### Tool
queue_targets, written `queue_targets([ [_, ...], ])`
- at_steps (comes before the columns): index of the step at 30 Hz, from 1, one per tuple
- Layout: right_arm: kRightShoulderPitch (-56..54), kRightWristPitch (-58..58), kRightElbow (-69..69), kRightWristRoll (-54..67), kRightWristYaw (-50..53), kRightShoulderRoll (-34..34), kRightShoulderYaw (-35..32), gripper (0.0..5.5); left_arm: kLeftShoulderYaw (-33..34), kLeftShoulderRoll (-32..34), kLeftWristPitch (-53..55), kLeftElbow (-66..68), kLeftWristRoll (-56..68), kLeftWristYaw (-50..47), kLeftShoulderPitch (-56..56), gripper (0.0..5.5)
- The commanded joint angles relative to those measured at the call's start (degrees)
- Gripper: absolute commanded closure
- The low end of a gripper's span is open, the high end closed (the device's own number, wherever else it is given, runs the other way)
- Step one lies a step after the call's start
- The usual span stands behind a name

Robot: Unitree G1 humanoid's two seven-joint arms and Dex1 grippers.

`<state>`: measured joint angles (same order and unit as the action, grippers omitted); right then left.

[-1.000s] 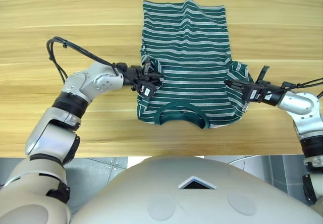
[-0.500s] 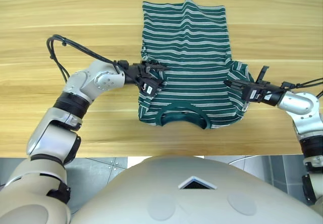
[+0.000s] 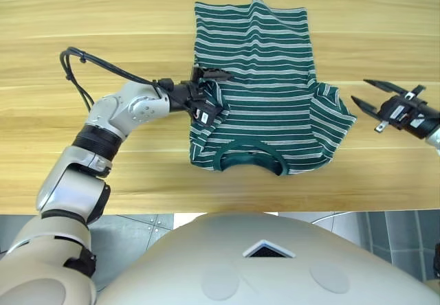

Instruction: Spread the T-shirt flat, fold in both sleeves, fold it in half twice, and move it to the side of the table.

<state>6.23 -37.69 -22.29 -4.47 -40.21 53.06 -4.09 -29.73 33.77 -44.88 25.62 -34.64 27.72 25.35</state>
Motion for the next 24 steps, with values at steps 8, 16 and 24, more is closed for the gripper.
queue_targets([
  [8,1.8,-1.8,-8.2,-6.9,3.4,0.8,3.0,3.01,2.2,2.5,0.4,-3.1,0.7,0.0,-0.5,0.13],
  [16,1.1,-2.6,-7.8,-6.2,2.9,-0.6,6.3,3.01,2.2,2.3,0.1,-3.0,1.0,0.0,-0.2,0.13],
  [24,0.3,-2.8,-8.1,-5.6,2.6,-0.7,7.2,3.83,2.2,2.3,0.1,-2.8,0.9,-0.1,0.0,0.1],
])
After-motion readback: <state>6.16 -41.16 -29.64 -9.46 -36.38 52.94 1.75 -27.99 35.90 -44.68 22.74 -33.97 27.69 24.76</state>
